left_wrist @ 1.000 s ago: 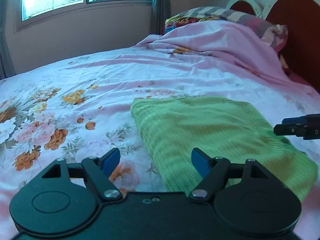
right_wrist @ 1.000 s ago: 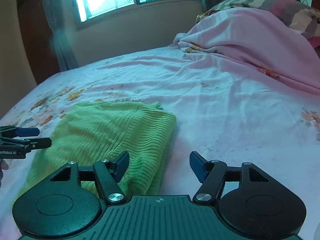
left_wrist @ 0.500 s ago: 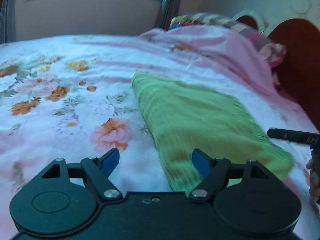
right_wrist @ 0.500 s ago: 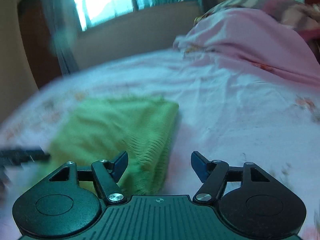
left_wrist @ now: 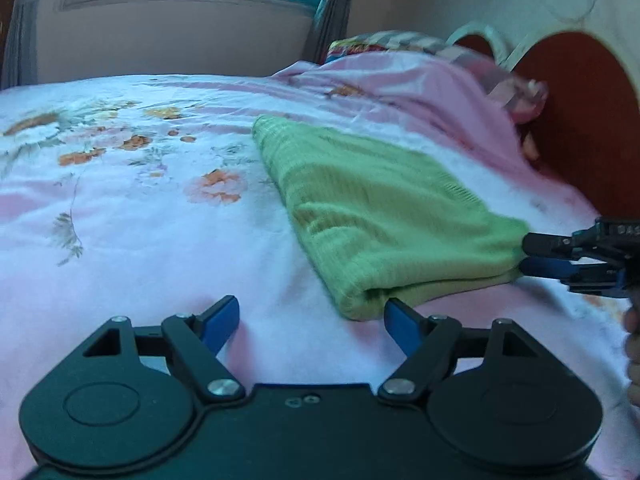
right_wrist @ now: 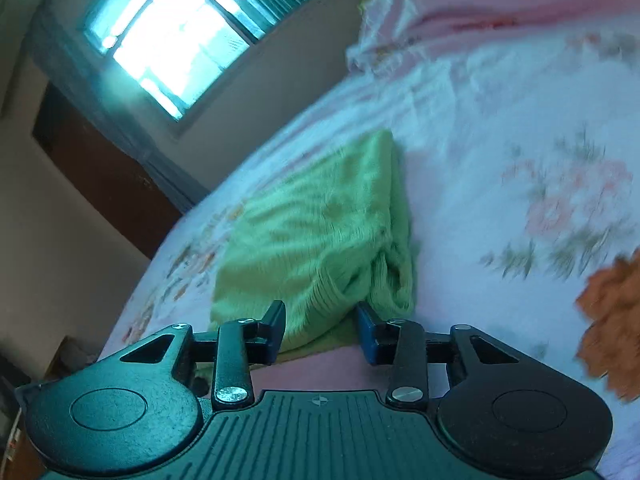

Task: Fold small clothes

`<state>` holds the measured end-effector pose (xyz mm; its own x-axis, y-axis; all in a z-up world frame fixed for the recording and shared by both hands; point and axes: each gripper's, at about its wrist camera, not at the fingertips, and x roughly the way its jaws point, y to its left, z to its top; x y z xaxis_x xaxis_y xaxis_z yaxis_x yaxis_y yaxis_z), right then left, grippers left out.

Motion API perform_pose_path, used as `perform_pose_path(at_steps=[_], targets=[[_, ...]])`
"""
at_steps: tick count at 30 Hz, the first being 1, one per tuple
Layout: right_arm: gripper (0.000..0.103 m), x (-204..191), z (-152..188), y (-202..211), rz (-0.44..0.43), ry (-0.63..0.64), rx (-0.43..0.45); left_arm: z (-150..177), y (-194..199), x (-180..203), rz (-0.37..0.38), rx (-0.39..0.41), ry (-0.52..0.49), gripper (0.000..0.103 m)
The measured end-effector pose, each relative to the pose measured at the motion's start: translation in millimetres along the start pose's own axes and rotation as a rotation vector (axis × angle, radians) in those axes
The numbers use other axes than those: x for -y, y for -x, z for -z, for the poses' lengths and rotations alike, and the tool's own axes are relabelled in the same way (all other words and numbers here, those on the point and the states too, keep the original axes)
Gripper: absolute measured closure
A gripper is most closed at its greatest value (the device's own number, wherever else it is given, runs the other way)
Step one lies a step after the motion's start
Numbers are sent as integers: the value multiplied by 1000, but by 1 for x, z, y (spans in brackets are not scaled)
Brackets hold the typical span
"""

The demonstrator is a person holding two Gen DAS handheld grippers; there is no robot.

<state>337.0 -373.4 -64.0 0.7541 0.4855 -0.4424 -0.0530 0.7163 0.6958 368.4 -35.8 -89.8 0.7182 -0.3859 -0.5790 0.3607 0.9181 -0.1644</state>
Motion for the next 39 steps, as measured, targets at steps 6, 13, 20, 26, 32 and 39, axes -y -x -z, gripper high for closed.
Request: perform_pose_path(at_steps=[6,13,20,26,32,39], targets=[[73,6,2,-13,-2,-93,17,4,-6,0,-52,19,24,25],[96,-11,0,4,37,49,98,8,0,-1,-70,21,43,25],[96,17,4,-10,93,-38,19,11,8,0,-70,-6,6,26],[95,-8,-8,17,106,134,112,-9,31,-19,11,103,86,28],[95,-44,-33,-12,172,305,105,-65,-26,-8,35,104,100,28],[72,-43,-18,41,213,379,135,-52,-32,-19,41,78,75,26]])
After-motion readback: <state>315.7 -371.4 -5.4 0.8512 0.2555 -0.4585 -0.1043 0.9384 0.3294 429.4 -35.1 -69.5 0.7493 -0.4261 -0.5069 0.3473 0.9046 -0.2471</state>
